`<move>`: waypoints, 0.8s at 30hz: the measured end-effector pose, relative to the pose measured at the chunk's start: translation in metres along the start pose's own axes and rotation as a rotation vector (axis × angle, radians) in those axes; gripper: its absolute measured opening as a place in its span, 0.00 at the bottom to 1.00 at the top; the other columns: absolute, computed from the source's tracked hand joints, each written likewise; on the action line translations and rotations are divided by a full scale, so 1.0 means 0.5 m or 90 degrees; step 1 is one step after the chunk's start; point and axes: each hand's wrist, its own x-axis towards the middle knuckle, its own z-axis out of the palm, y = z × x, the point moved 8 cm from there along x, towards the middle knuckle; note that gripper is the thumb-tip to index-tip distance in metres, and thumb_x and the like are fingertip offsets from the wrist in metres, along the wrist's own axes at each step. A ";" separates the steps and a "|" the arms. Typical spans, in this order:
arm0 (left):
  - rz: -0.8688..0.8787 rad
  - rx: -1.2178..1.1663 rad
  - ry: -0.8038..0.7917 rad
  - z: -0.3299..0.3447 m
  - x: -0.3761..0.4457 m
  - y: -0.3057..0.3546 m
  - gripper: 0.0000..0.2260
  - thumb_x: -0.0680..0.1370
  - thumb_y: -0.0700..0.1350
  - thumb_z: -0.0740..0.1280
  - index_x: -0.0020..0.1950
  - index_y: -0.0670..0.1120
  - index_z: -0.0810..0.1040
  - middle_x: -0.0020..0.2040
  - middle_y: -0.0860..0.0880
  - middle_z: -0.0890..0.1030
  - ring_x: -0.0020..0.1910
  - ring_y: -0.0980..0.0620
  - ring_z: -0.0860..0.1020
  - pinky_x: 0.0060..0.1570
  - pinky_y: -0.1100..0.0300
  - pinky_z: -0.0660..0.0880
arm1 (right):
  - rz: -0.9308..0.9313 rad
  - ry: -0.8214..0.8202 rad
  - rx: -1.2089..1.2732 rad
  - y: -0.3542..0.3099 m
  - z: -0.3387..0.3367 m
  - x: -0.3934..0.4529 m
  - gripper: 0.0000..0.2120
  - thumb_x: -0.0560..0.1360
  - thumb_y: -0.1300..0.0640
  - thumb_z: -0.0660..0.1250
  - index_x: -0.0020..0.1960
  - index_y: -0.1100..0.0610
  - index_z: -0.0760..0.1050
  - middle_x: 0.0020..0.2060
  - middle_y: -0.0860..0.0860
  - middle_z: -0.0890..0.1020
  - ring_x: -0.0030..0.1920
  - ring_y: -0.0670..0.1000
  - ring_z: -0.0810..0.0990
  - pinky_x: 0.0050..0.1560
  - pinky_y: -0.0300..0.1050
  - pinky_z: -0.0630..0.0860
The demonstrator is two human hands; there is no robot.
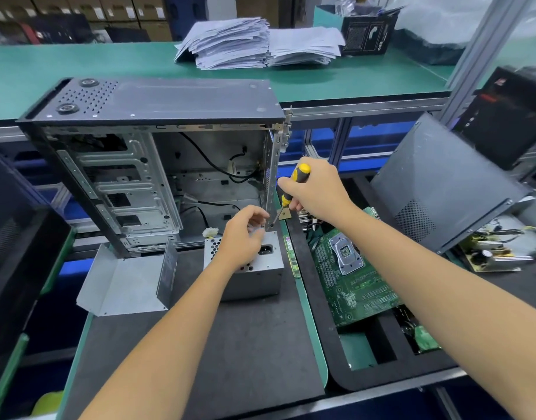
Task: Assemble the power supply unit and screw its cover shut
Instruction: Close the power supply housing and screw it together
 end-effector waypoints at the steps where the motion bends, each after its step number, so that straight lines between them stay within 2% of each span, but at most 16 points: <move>1: -0.014 0.009 -0.010 -0.001 0.002 -0.003 0.14 0.74 0.30 0.63 0.50 0.49 0.76 0.48 0.51 0.78 0.47 0.57 0.74 0.47 0.74 0.69 | -0.003 -0.004 0.000 -0.001 -0.004 -0.001 0.10 0.75 0.58 0.68 0.41 0.64 0.71 0.31 0.58 0.82 0.25 0.47 0.81 0.29 0.38 0.79; 3: -0.066 0.040 -0.062 0.000 0.011 -0.012 0.11 0.77 0.34 0.63 0.51 0.48 0.76 0.49 0.53 0.78 0.48 0.57 0.74 0.49 0.70 0.70 | -0.014 -0.019 -0.001 -0.005 -0.009 -0.005 0.10 0.75 0.59 0.68 0.39 0.62 0.70 0.31 0.58 0.82 0.26 0.48 0.81 0.28 0.38 0.78; 4: -0.096 0.061 -0.119 0.006 0.018 -0.017 0.08 0.78 0.38 0.64 0.53 0.49 0.76 0.50 0.54 0.78 0.49 0.57 0.75 0.48 0.67 0.71 | -0.022 -0.028 -0.004 -0.008 -0.010 -0.006 0.10 0.75 0.59 0.68 0.39 0.61 0.69 0.30 0.58 0.82 0.26 0.49 0.81 0.28 0.38 0.78; 5: -0.129 0.087 -0.201 0.016 0.023 -0.021 0.06 0.78 0.42 0.65 0.55 0.50 0.76 0.51 0.55 0.78 0.51 0.55 0.75 0.48 0.64 0.71 | -0.029 -0.040 -0.010 -0.010 -0.010 -0.008 0.10 0.75 0.59 0.68 0.38 0.61 0.69 0.30 0.58 0.82 0.26 0.49 0.82 0.28 0.38 0.78; 7: -0.183 0.180 -0.389 0.036 0.028 -0.027 0.11 0.78 0.47 0.67 0.60 0.51 0.74 0.55 0.55 0.76 0.53 0.53 0.75 0.50 0.59 0.72 | -0.039 -0.066 -0.020 -0.012 -0.005 -0.010 0.11 0.75 0.59 0.68 0.39 0.63 0.70 0.30 0.57 0.82 0.26 0.50 0.82 0.29 0.40 0.79; 9: -0.196 0.299 -0.521 0.049 0.029 -0.027 0.12 0.78 0.46 0.68 0.60 0.50 0.72 0.53 0.53 0.75 0.48 0.54 0.74 0.46 0.58 0.71 | -0.040 -0.084 -0.018 -0.010 0.000 -0.011 0.12 0.75 0.59 0.68 0.41 0.67 0.71 0.30 0.58 0.82 0.26 0.50 0.82 0.28 0.41 0.79; 10: -0.192 0.336 -0.554 0.054 0.031 -0.024 0.10 0.78 0.45 0.68 0.58 0.50 0.73 0.51 0.52 0.76 0.44 0.55 0.74 0.42 0.59 0.70 | -0.040 -0.090 -0.016 -0.009 0.002 -0.011 0.12 0.75 0.59 0.67 0.41 0.67 0.71 0.29 0.59 0.81 0.26 0.50 0.82 0.28 0.41 0.79; 12: -0.190 0.347 -0.570 0.063 0.039 -0.020 0.07 0.77 0.43 0.69 0.54 0.48 0.75 0.47 0.50 0.79 0.40 0.54 0.75 0.39 0.60 0.69 | -0.040 -0.103 -0.012 -0.006 0.006 -0.013 0.11 0.75 0.59 0.68 0.40 0.65 0.70 0.29 0.58 0.81 0.26 0.49 0.82 0.28 0.41 0.79; 17: -0.227 0.301 -0.580 0.067 0.041 -0.027 0.06 0.76 0.41 0.70 0.52 0.47 0.78 0.48 0.46 0.83 0.41 0.52 0.78 0.47 0.56 0.72 | -0.046 -0.126 -0.032 0.003 0.019 -0.021 0.12 0.75 0.58 0.68 0.39 0.63 0.69 0.31 0.60 0.81 0.26 0.48 0.82 0.28 0.42 0.79; 24: -0.232 0.232 -0.555 0.055 0.039 -0.036 0.05 0.79 0.40 0.66 0.52 0.50 0.77 0.43 0.52 0.80 0.42 0.52 0.76 0.48 0.56 0.71 | -0.041 -0.135 -0.049 0.009 0.036 -0.021 0.13 0.75 0.57 0.68 0.43 0.68 0.71 0.32 0.60 0.81 0.26 0.48 0.82 0.29 0.43 0.79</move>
